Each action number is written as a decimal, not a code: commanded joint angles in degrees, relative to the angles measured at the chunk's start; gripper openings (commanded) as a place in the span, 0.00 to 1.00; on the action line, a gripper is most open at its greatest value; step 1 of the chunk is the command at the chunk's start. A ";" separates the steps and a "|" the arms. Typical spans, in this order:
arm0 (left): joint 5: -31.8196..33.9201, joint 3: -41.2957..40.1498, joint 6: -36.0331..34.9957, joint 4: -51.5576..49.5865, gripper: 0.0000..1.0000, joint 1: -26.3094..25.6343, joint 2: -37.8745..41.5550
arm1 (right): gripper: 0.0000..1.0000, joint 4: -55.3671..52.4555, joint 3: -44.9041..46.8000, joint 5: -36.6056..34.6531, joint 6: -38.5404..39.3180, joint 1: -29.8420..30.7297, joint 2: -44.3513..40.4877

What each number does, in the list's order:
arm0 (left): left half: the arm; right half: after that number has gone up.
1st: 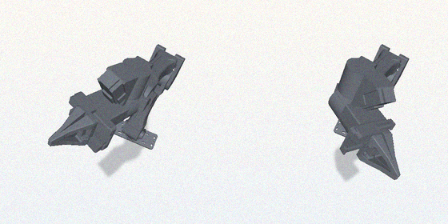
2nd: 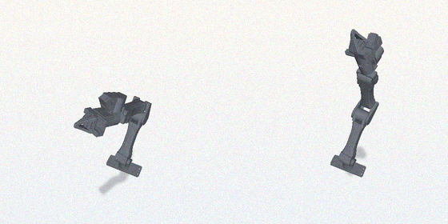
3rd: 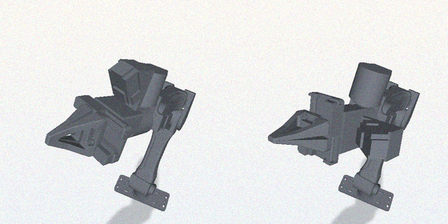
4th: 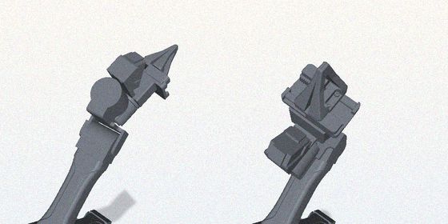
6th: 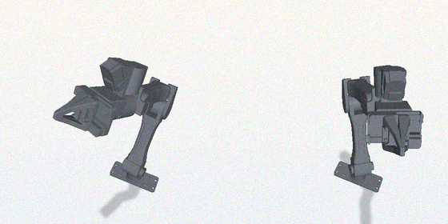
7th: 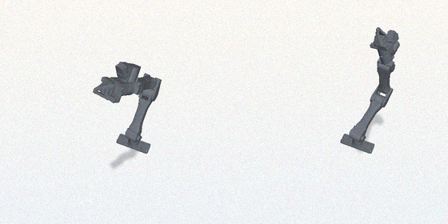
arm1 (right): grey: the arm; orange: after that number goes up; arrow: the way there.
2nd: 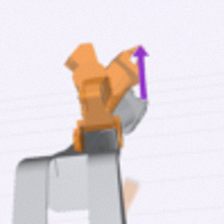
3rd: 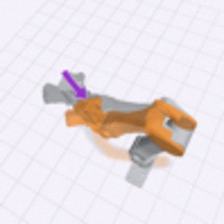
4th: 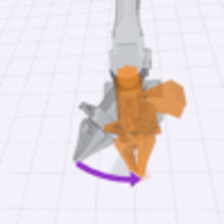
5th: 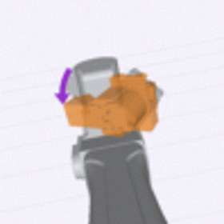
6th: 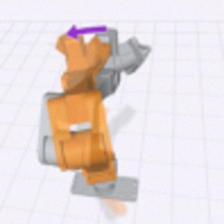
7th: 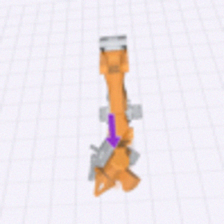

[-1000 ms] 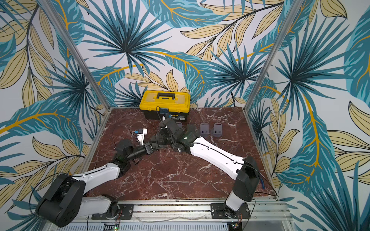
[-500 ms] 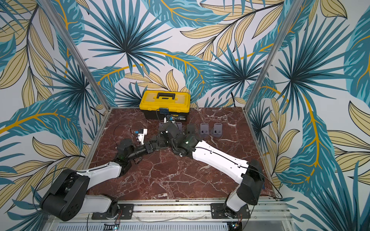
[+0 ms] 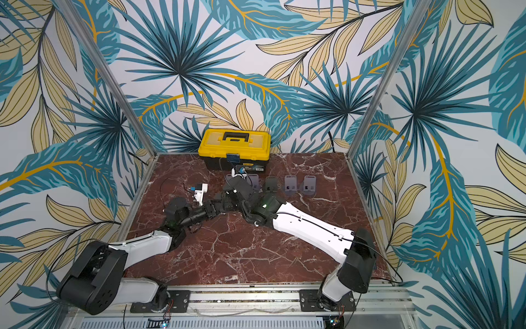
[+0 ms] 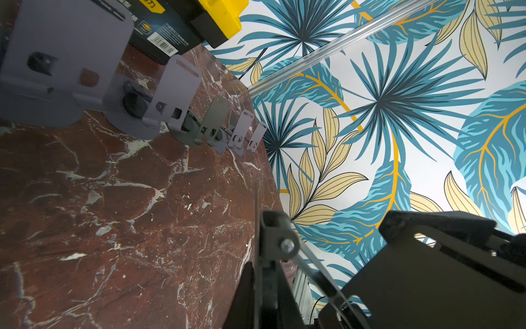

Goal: Open the phone stand

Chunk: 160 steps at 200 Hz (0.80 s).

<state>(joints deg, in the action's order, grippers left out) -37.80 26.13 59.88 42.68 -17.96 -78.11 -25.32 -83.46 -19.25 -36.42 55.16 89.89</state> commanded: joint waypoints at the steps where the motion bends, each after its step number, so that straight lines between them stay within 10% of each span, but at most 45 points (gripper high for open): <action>1: 14.96 -2.01 7.39 -9.81 0.00 6.71 -2.07 | 0.29 -6.00 0.00 -2.50 1.00 1.08 -6.61; 72: 9.44 0.01 -0.07 -9.54 0.00 4.99 3.58 | 0.84 -1.51 0.01 -4.25 2.00 1.01 -5.61; 160: 6.51 1.24 -0.98 -6.29 0.00 2.75 5.46 | 0.91 -4.84 -6.86 5.96 5.68 -0.46 1.68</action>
<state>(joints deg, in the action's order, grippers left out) -30.63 26.11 59.88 33.65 -14.44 -74.39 -26.96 -87.72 -17.12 -32.86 55.35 88.38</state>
